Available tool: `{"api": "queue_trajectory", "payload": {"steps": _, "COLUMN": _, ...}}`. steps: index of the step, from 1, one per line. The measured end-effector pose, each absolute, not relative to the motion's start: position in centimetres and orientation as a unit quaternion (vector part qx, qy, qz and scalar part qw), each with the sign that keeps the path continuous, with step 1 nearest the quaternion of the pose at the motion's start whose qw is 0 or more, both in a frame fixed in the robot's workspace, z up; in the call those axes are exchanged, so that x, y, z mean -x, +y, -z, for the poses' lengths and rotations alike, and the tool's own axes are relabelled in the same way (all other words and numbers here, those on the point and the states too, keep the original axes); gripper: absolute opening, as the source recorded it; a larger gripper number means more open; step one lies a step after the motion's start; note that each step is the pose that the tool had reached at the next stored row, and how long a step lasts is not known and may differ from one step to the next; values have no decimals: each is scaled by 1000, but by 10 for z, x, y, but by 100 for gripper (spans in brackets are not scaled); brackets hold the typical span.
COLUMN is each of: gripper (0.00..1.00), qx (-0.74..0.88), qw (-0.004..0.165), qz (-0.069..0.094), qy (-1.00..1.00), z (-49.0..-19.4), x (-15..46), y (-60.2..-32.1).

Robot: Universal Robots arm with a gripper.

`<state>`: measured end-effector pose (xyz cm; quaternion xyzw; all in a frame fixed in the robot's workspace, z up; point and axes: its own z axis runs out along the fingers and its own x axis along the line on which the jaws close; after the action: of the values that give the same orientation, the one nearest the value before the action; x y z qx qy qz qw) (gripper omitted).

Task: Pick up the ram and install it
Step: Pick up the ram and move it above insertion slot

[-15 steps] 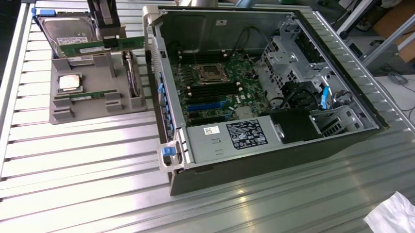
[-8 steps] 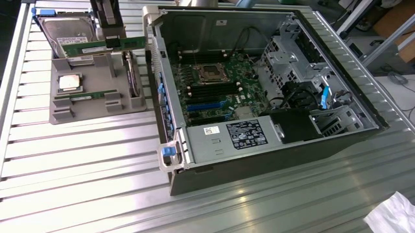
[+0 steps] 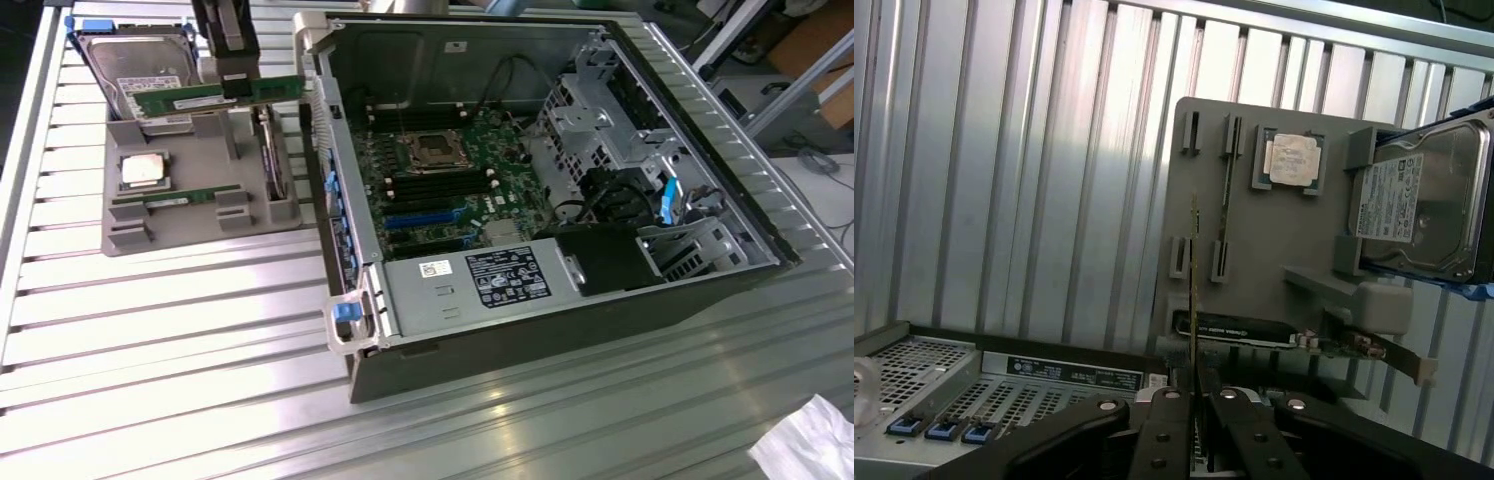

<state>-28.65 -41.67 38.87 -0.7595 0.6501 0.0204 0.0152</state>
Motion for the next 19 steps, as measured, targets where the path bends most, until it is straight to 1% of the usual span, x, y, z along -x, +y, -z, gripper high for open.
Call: {"api": "queue_trajectory", "payload": {"steps": 19, "gripper": 13, "qx": 759, "qw": 11, "qz": -25, "qy": 650, "z": -389, "x": 263, "y": -417}}
